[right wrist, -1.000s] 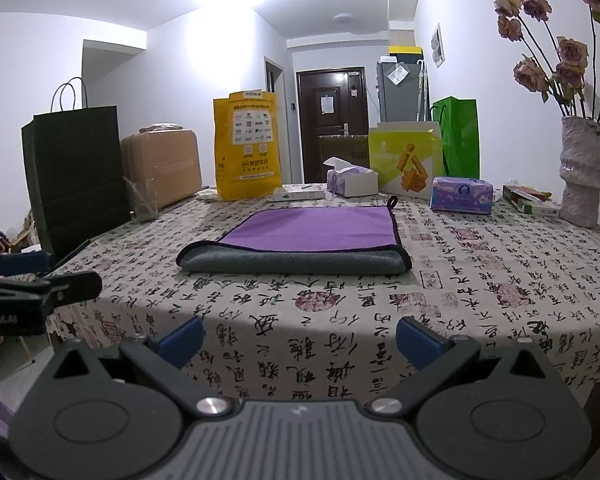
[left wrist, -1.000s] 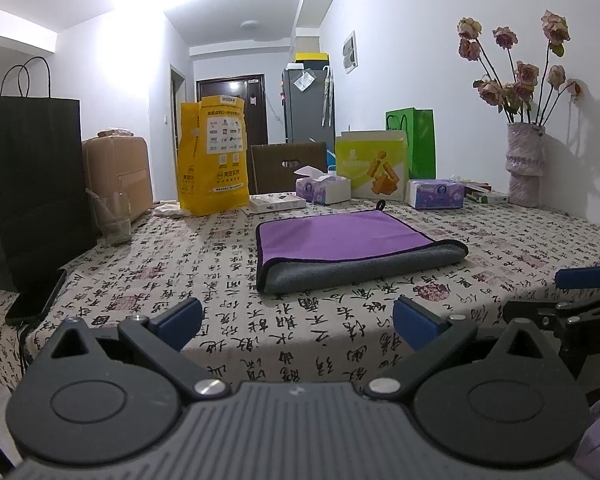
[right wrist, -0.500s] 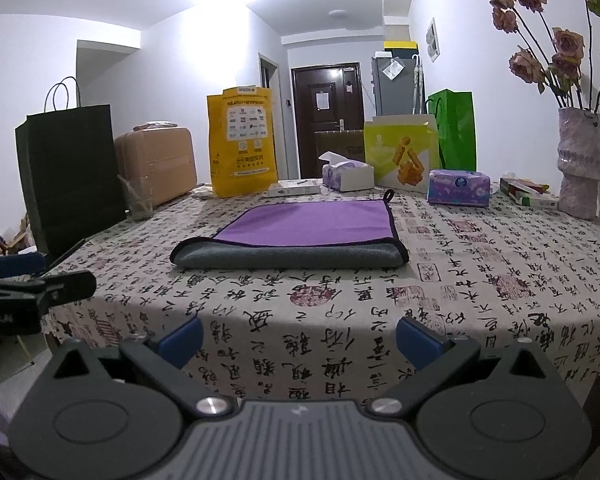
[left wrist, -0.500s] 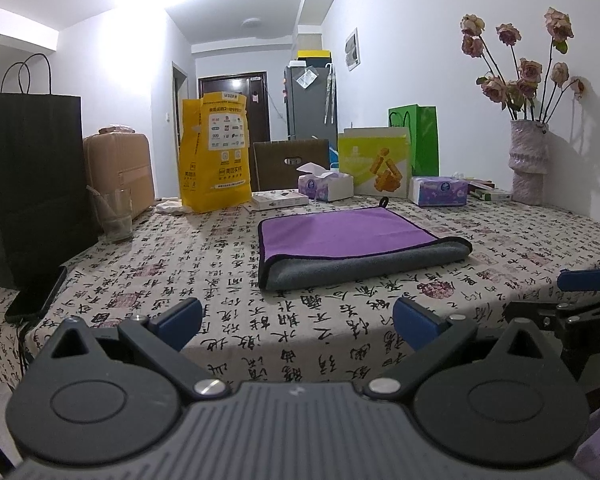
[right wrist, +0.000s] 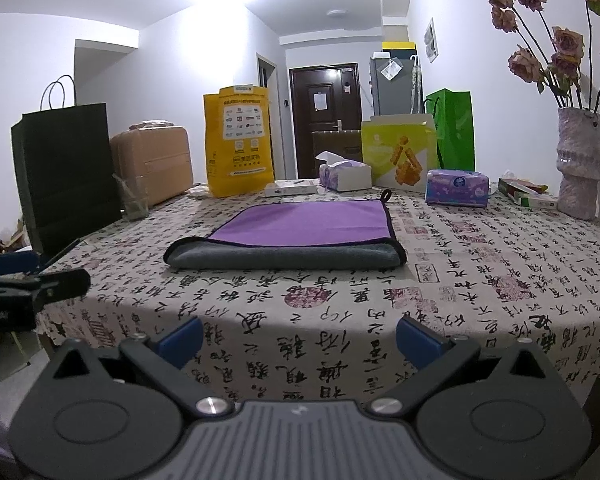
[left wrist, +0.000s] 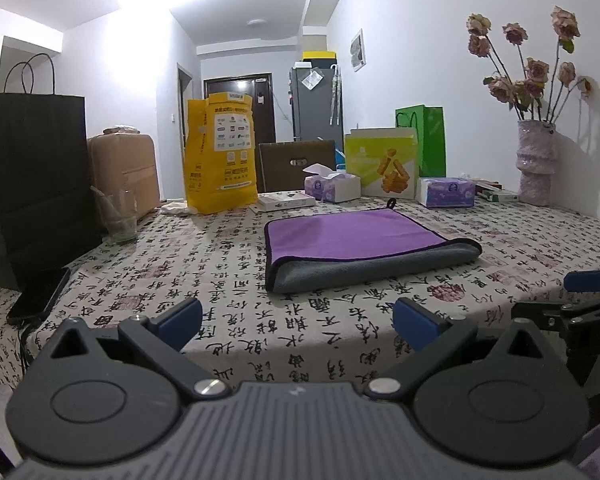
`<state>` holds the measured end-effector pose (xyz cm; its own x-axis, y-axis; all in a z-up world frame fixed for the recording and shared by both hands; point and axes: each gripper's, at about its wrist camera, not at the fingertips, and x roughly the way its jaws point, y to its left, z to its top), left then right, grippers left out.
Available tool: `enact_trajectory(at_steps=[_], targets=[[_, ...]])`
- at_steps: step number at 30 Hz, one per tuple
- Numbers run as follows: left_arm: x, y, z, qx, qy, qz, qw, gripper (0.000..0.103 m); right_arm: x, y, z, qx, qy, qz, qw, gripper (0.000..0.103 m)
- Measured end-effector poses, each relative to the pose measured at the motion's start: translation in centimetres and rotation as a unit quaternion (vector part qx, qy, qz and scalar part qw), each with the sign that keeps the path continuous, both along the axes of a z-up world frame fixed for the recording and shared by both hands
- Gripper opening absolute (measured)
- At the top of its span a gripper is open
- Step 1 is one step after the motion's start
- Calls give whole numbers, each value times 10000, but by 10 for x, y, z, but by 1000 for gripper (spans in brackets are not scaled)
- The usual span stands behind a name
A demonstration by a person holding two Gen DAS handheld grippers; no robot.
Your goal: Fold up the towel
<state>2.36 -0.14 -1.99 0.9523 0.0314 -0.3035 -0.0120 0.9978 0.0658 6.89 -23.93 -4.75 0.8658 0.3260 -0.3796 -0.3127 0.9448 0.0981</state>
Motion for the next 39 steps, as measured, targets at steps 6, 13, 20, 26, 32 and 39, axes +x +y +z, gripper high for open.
enact_trajectory(at_steps=[6,13,20,26,32,39], targets=[[14,4,0,-24,42,123,9999,103,12,3,0,-50,-65,-55,10000,103],[32,5,1,-105,83,168,9998,103,26,3,2,-17,-80,-119,9999,103],[52,4,1,-99,163,178,9997,103,46,1,3,-1,-60,-183,9998,103],[74,3,2,-83,240,93,9996,103,67,1,4,-1,-38,-233,9997,103],[98,2,2,6,302,49,9995,103,92,0,3,8,-3,-311,9995,103],[125,1,2,49,372,49,9993,103,119,-5,6,0,-36,-397,9992,103]])
